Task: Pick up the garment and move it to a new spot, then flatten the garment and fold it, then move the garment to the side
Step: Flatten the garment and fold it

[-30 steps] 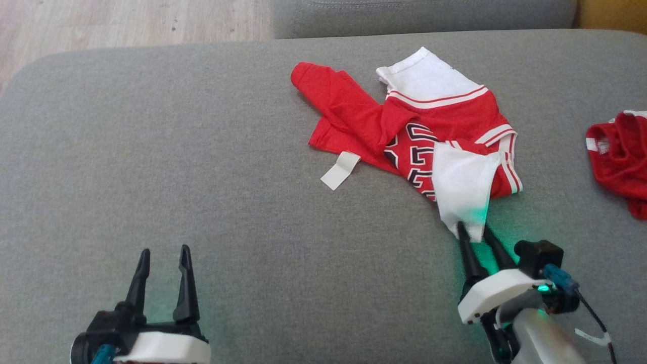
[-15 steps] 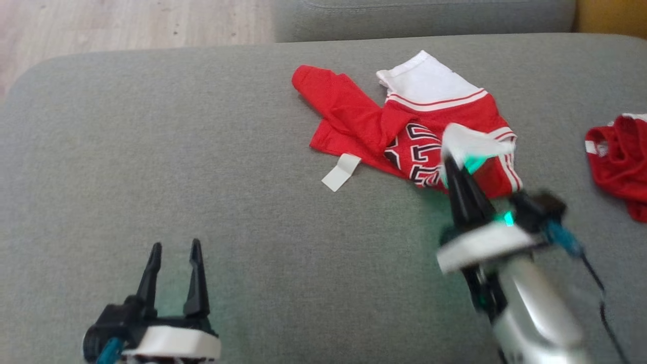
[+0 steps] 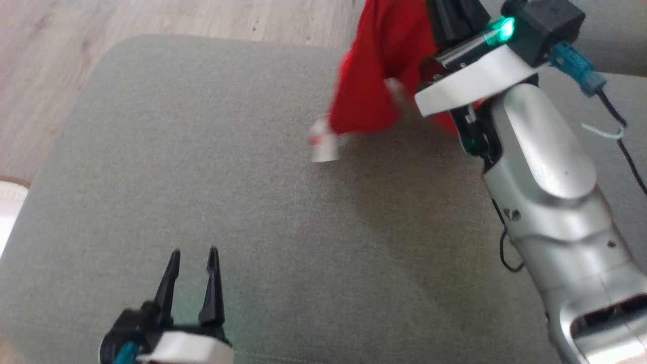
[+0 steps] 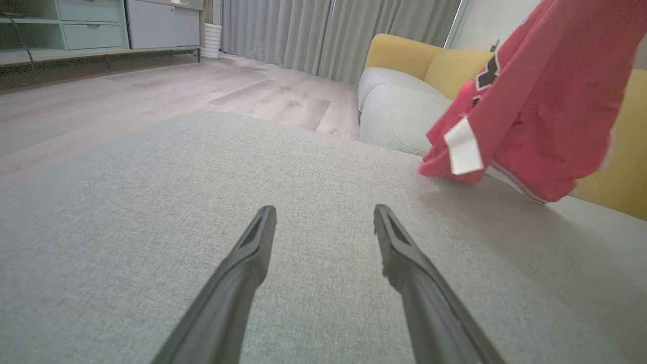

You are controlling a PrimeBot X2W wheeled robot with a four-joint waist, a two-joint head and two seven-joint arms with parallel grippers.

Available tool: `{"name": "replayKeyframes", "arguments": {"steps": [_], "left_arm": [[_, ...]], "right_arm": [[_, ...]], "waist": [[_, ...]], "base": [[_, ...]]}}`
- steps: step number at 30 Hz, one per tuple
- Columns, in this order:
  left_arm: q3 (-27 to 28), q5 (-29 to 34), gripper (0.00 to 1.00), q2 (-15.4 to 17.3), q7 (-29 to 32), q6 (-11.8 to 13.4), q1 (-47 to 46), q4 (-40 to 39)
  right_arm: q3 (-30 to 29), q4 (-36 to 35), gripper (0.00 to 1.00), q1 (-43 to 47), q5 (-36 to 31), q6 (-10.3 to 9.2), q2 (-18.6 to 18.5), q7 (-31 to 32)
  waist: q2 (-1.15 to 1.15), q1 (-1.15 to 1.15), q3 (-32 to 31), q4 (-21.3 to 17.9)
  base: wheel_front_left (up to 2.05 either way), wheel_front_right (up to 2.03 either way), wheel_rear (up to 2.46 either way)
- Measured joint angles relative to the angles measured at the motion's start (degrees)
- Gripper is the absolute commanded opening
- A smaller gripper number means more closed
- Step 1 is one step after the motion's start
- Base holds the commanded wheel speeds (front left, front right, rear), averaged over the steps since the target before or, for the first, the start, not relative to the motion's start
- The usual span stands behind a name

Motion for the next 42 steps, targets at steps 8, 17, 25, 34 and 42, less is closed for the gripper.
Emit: {"name": "replayKeyframes", "arguments": {"steps": [8, 17, 25, 34, 42], "left_arm": [[0.47, -0.24, 1.0, 0.02, 0.0, -0.04, 2.43, 0.11], [-0.93, 1.38, 1.0, 0.0, 0.0, -1.03, -2.26, 1.05], [-2.09, 1.19, 1.0, -0.02, 0.0, -1.01, -4.67, 3.05], [-1.15, -0.49, 1.0, -0.12, 0.0, -0.52, -14.55, 8.61], [0.04, 1.0, 1.0, -0.41, 0.0, -0.68, -23.18, 20.84]], "right_arm": [[-9.17, 2.93, 0.0, 19.02, -7.17, 0.0, -3.05, 0.01], [-15.5, 4.55, 1.0, 33.87, -11.45, 0.0, -4.17, 0.01], [-24.28, 2.89, 1.0, 37.46, -15.03, 0.0, -0.12, 0.01], [-24.4, -1.41, 1.0, 38.15, -15.8, 0.0, 0.98, 0.01], [-21.86, -2.22, 1.0, 35.61, -14.73, 0.0, 1.11, 0.01]], "waist": [[0.0, 0.0, -0.05, -4.42], [0.0, 0.0, 1.84, -10.23], [0.0, -0.01, 1.97, -12.64], [0.0, 0.0, 4.39, -14.71], [0.0, 0.01, 7.13, -17.44]], "base": [[0.0, 0.0, 0.0], [0.0, 0.0, 0.0], [0.0, 0.0, 0.0], [0.0, 0.0, 0.0], [0.0, 0.0, 0.0]]}}
